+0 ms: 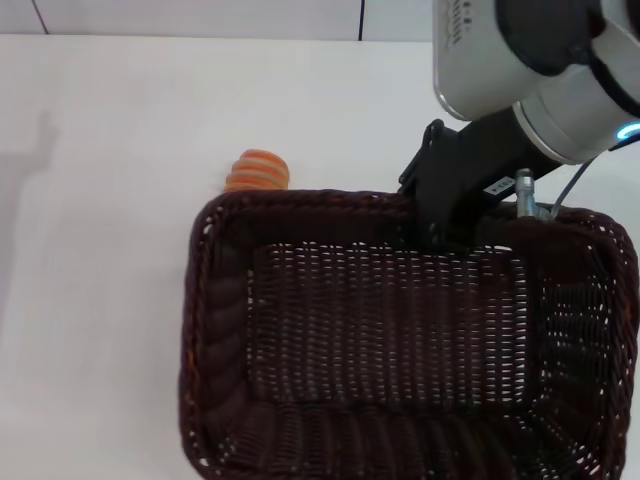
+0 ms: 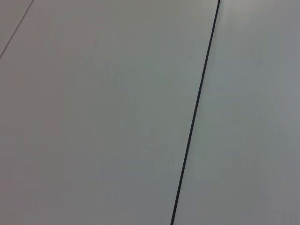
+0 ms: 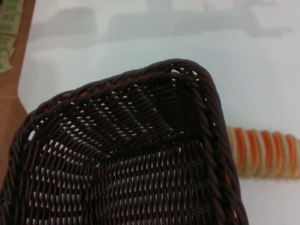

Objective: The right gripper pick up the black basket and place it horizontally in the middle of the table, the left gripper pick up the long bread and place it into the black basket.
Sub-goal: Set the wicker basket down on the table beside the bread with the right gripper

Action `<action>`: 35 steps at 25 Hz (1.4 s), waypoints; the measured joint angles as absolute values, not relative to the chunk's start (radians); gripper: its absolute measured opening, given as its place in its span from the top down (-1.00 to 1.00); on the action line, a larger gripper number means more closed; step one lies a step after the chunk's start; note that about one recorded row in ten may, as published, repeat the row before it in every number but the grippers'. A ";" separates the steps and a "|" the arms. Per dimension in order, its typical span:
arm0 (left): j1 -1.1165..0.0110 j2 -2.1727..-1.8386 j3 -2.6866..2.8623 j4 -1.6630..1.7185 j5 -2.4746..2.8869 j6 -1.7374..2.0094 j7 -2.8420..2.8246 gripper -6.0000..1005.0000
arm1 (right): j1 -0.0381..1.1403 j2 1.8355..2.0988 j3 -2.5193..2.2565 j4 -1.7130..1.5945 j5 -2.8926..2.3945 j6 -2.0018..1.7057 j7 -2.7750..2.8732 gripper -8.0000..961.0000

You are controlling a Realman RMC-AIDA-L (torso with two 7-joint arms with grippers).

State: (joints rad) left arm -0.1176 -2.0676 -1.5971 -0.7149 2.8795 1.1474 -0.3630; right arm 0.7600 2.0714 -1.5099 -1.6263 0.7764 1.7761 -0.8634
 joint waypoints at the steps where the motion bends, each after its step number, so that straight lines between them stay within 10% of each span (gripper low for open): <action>1: -0.118 -2.068 -1.597 -0.715 2.880 1.147 -0.363 -0.71 | 0.770 2.071 -1.514 -1.600 0.757 1.771 -0.875 0.70; 35: -0.141 -2.071 -1.576 -0.702 2.837 1.179 -0.367 -0.71 | 0.896 2.063 -1.641 -1.401 0.495 1.640 -0.883 0.41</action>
